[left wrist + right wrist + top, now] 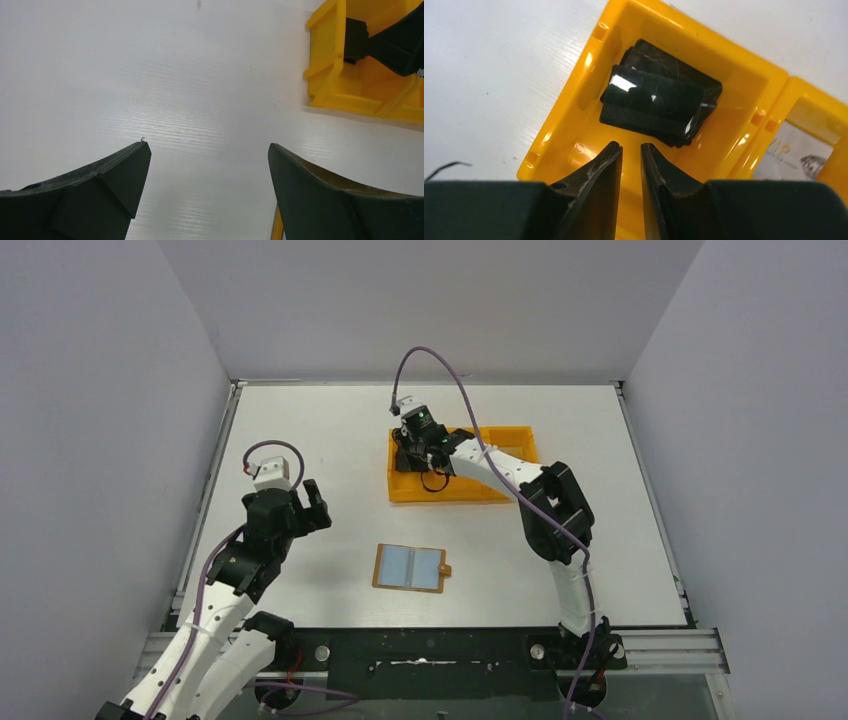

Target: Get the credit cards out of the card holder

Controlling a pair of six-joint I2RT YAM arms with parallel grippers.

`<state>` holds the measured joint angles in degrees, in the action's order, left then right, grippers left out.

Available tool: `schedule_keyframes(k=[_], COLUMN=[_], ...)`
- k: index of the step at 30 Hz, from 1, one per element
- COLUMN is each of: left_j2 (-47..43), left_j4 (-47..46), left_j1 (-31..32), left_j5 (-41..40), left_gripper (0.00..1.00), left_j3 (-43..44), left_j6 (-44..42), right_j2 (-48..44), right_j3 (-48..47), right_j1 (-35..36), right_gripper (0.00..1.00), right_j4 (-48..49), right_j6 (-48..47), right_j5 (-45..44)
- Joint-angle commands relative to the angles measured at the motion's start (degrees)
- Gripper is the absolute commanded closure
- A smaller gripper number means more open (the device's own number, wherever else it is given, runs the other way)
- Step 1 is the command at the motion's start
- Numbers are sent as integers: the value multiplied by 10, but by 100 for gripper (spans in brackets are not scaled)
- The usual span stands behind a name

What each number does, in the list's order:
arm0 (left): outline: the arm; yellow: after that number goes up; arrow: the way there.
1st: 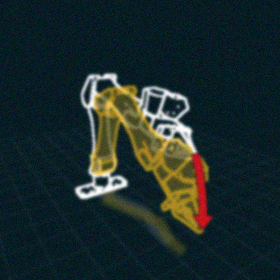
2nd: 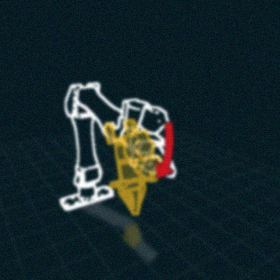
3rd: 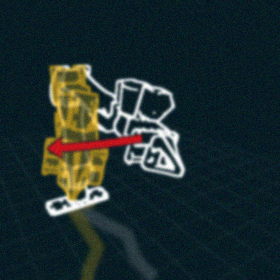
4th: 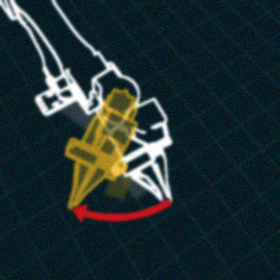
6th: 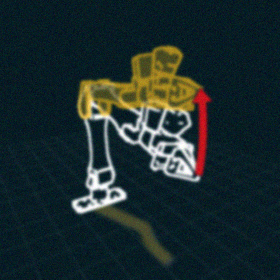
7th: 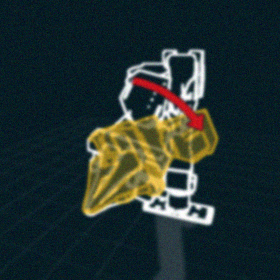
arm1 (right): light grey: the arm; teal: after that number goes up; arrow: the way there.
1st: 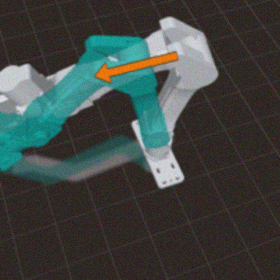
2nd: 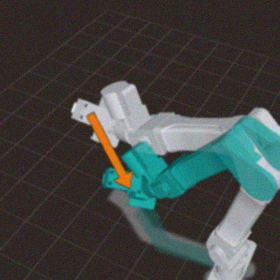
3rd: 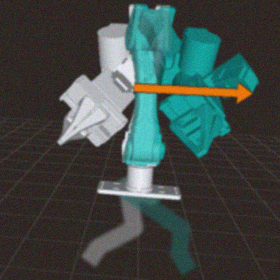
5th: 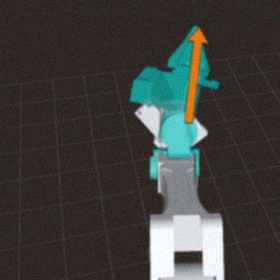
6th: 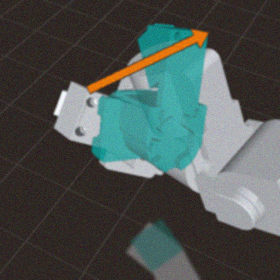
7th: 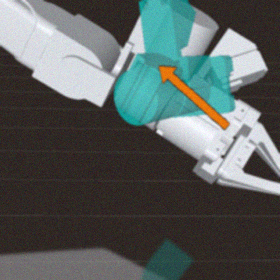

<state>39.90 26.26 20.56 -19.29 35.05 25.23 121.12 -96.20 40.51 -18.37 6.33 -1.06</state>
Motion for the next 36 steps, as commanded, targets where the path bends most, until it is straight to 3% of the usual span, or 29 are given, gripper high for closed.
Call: schedule_keyframes(k=[1, 20, 36], left_j2=[2, 5, -5], left_j4=[-38, -37, -37], left_j1=[-5, -10, -12], left_j5=[5, 3, 0], left_gripper=[10, 10, 10], left_j3=[8, 9, 6], left_j6=[-5, -3, -2], right_j2=[-19, 29, 91], right_j3=[-4, -6, -79], right_j1=[-1, 11, 11], right_gripper=[78, 81, 78], right_j4=[-38, -38, -7], right_j6=[147, 216, 259], right_j5=[-13, -34, -93])
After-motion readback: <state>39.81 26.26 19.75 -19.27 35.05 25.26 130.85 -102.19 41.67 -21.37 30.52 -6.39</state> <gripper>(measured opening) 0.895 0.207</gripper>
